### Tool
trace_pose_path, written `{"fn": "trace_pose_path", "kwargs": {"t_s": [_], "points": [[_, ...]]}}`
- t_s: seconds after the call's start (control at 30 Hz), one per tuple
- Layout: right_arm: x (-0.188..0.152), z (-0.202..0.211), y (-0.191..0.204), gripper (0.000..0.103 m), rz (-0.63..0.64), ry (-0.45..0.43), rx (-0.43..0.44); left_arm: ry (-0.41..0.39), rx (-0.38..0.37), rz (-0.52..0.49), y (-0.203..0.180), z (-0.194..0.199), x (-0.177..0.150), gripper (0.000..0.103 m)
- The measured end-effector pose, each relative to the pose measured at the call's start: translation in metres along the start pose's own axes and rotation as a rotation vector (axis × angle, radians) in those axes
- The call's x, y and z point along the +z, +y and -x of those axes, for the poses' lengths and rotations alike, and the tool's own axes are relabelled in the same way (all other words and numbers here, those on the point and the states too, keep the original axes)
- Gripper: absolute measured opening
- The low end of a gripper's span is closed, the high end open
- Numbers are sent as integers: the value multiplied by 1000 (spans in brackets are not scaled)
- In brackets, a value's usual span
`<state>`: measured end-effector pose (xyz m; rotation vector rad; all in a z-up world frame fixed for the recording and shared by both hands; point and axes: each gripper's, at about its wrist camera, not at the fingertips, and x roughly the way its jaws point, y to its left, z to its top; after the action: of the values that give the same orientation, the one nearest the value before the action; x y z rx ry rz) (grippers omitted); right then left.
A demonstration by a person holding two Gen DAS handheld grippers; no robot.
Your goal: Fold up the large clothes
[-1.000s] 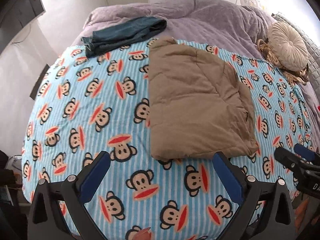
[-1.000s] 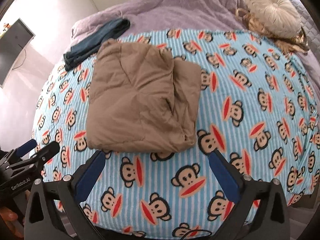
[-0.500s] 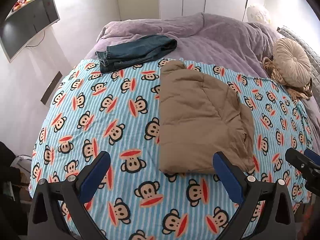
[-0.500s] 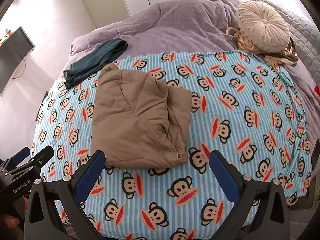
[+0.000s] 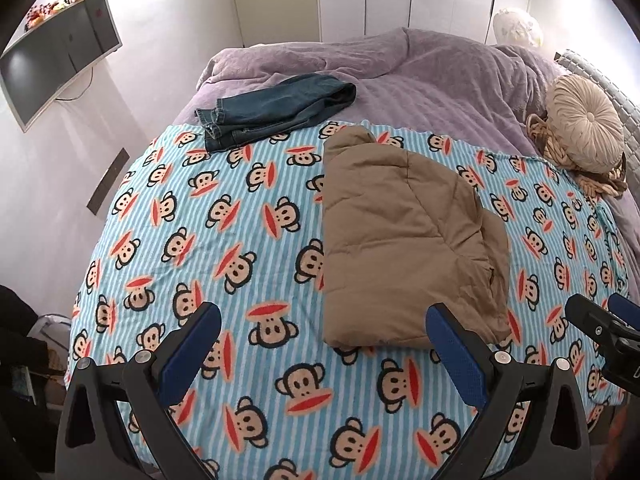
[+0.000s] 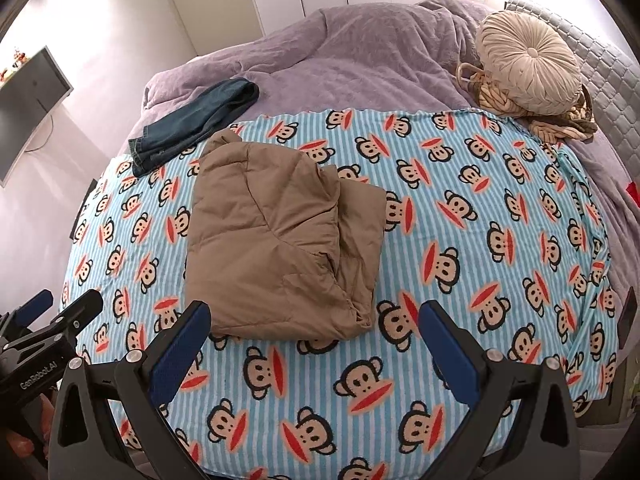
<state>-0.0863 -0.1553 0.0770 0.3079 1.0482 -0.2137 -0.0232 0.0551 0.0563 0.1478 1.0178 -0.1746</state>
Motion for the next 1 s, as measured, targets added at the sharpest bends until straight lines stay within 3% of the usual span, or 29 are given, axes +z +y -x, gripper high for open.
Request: {"fn": "trace_pose_path", "kwargs": {"t_s": [1.0], "points": [[-4, -5, 0, 103, -5, 5, 3, 15, 23, -2, 1, -4, 2, 103]]}}
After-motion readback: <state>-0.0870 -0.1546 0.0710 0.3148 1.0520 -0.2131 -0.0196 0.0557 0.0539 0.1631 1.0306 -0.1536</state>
